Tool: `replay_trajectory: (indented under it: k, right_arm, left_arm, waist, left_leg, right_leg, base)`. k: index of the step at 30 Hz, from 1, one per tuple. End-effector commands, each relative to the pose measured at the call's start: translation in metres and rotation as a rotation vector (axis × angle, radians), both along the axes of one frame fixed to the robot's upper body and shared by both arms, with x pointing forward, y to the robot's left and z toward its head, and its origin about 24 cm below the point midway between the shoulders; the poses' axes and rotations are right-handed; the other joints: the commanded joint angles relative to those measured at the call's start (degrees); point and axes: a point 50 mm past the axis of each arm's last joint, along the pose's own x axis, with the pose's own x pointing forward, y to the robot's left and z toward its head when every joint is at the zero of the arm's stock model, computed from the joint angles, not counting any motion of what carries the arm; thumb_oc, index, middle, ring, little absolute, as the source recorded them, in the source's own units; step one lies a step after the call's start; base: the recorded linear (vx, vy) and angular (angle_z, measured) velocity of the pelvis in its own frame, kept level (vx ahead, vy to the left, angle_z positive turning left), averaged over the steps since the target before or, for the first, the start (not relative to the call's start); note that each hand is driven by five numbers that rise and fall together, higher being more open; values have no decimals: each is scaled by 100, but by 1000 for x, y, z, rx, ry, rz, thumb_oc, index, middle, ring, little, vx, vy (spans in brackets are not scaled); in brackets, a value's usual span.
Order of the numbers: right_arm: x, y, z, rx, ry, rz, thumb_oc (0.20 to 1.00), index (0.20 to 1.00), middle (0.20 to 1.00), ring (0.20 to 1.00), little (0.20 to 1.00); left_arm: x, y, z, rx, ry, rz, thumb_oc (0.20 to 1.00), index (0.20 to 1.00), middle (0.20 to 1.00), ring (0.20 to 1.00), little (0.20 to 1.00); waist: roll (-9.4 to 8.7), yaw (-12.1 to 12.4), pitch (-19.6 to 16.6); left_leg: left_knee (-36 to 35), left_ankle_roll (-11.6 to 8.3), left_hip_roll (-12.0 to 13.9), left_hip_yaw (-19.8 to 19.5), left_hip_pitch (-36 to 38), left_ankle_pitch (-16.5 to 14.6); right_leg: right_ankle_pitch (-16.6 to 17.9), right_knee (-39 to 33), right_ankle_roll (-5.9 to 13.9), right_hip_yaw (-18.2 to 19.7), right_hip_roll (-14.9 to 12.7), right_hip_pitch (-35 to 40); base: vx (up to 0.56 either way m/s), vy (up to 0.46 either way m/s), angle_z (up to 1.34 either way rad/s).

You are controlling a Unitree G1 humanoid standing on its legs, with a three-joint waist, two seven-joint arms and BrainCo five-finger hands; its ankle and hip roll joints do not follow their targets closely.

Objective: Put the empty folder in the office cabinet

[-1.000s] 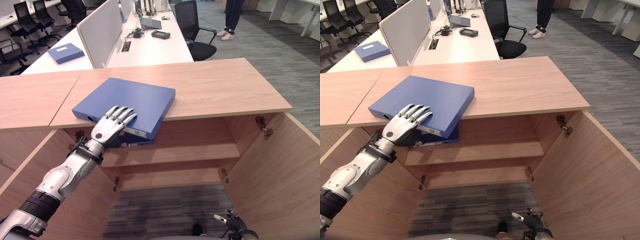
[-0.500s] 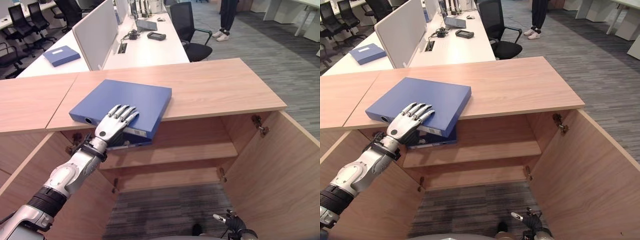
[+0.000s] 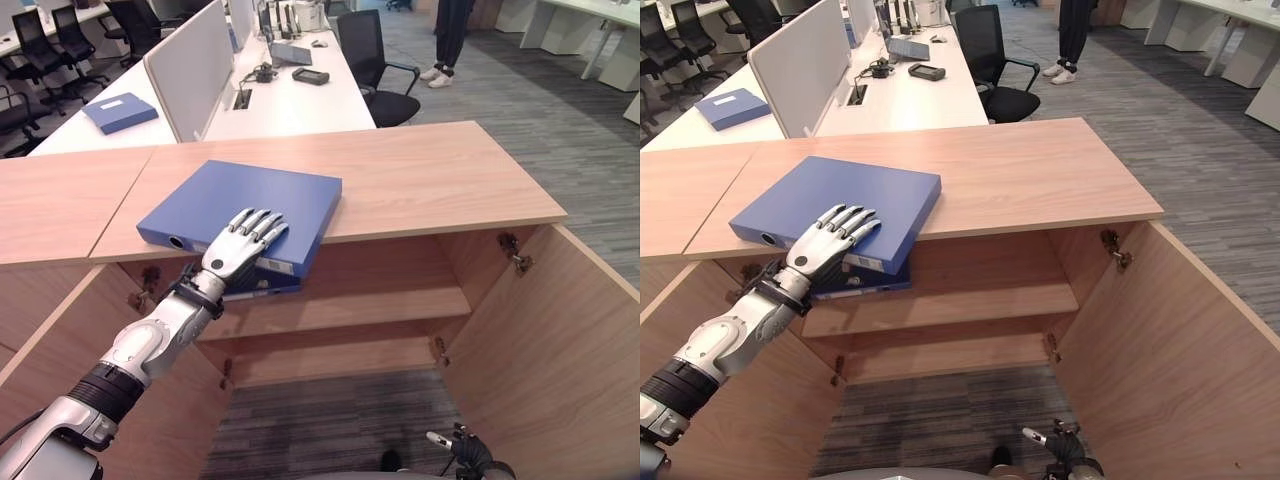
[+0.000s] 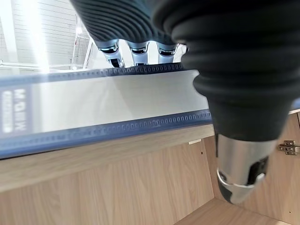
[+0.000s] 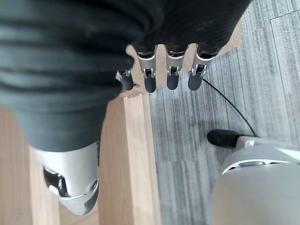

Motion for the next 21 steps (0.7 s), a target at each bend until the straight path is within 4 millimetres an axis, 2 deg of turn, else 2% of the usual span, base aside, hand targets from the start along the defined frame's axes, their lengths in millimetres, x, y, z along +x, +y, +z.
replay_trajectory:
  k: [1, 3, 4, 5, 21]
  right_arm:
    - [31, 0, 8, -12, -78, 8, 1000, 1000, 1000, 1000, 1000]
    - [28, -1, 7, -15, -71, 0, 1000, 1000, 1000, 1000, 1000]
    - [27, -2, 7, -18, -68, -5, 1000, 1000, 1000, 1000, 1000]
    - [27, -2, 7, -18, -65, -10, 1000, 1000, 1000, 1000, 1000]
    - [27, -1, 7, -15, -68, -15, 1000, 1000, 1000, 1000, 1000]
  left_arm:
    - [25, -7, 47, 8, -175, -9, 1000, 1000, 1000, 1000, 1000]
    - [25, -7, 45, 6, -170, -5, 1000, 1000, 1000, 1000, 1000]
    - [26, -7, 43, 4, -161, -1, 580, 580, 580, 580, 580]
    - [27, -6, 41, 2, -151, 5, 200, 200, 200, 200, 200]
    - [25, -4, 39, -45, -136, 21, 200, 200, 200, 200, 200]
  waist:
    - [-11, -33, 274]
    - [-13, -37, 266]
    - [-15, -42, 258]
    - [-17, -46, 252]
    - [-46, -28, 247]
  left_leg:
    - [68, -286, 179, 37, -112, -274]
    - [68, -283, 186, 51, -103, -276]
    - [68, -282, 186, 51, -102, -276]
    - [68, -283, 187, 54, -100, -272]
    - [68, -287, 188, 78, -92, -264]
  right_leg:
    - [-1058, 153, 665, 179, -279, 778]
    - [-1061, 149, 663, 188, -277, 790]
    - [-1061, 154, 662, 196, -276, 788]
    - [-1064, 151, 662, 197, -274, 789]
    - [-1043, 137, 672, 206, -286, 793]
  base:
    - [0, 0, 0]
    - [0, 0, 0]
    - [0, 0, 0]
    - [0, 0, 0]
    - [0, 0, 0]
